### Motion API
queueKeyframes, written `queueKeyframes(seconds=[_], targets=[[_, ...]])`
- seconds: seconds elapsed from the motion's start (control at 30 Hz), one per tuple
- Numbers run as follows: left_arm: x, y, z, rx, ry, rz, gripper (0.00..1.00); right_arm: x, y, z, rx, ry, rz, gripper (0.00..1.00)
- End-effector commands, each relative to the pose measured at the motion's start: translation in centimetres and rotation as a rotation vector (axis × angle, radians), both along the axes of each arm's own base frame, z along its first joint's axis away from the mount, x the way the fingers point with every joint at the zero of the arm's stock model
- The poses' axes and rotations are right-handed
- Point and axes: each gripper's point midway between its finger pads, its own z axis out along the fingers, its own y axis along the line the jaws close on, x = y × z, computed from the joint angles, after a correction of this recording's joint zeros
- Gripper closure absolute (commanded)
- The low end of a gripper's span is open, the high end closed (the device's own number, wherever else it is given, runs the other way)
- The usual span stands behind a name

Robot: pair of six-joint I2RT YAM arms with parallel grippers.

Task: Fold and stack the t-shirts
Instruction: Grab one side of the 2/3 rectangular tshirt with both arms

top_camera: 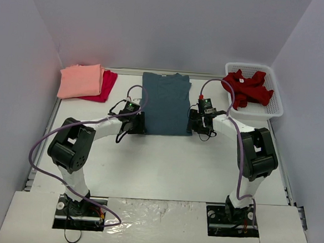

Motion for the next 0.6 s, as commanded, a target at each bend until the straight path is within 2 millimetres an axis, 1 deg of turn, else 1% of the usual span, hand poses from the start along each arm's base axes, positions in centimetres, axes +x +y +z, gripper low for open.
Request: queueKeyframes(seconds=[0.0,0.1,0.27,0.4,0.43,0.5,0.53,0.57], targets=[[-0.5,0.2,-1.4,0.037,0.047,0.006,0.65,-0.3,-0.5,-0.6,-0.007,0.019,-0.002,0.48],[-0.8,0.5,-1.7,0.058,0.061,0.004,0.70,-0.4,-0.6,-0.7,-0.007,0.023,-0.004,0.48],[-0.9,1.0,-2.0,0.094,0.070,0.002,0.70,-0.3,-0.6,-0.6,-0.002,0.022,-0.005,0.48],[-1.2,0.9,-2.1,0.100,0.079,-0.007,0.72,-0.3,-0.5,-0.6,0.005,0.022,-0.003,0.48],[-1.3,0.9,-2.2,0.102,0.081,-0.010,0.77,-0.3,-0.4,-0.5,0.009,0.021,0.000,0.48],[-1.3,0.9,-2.3,0.107,0.087,-0.014,0.82,-0.3,-0.4,-0.3,0.012,0.019,0.001,0.48],[-1.4,0.9,-2.3,0.109,0.087,-0.016,0.88,-0.4,-0.4,-0.4,0.014,0.023,0.001,0.48],[-1.4,0.9,-2.4,0.109,0.089,-0.017,0.92,-0.4,-0.4,-0.4,0.014,0.021,0.001,0.48]])
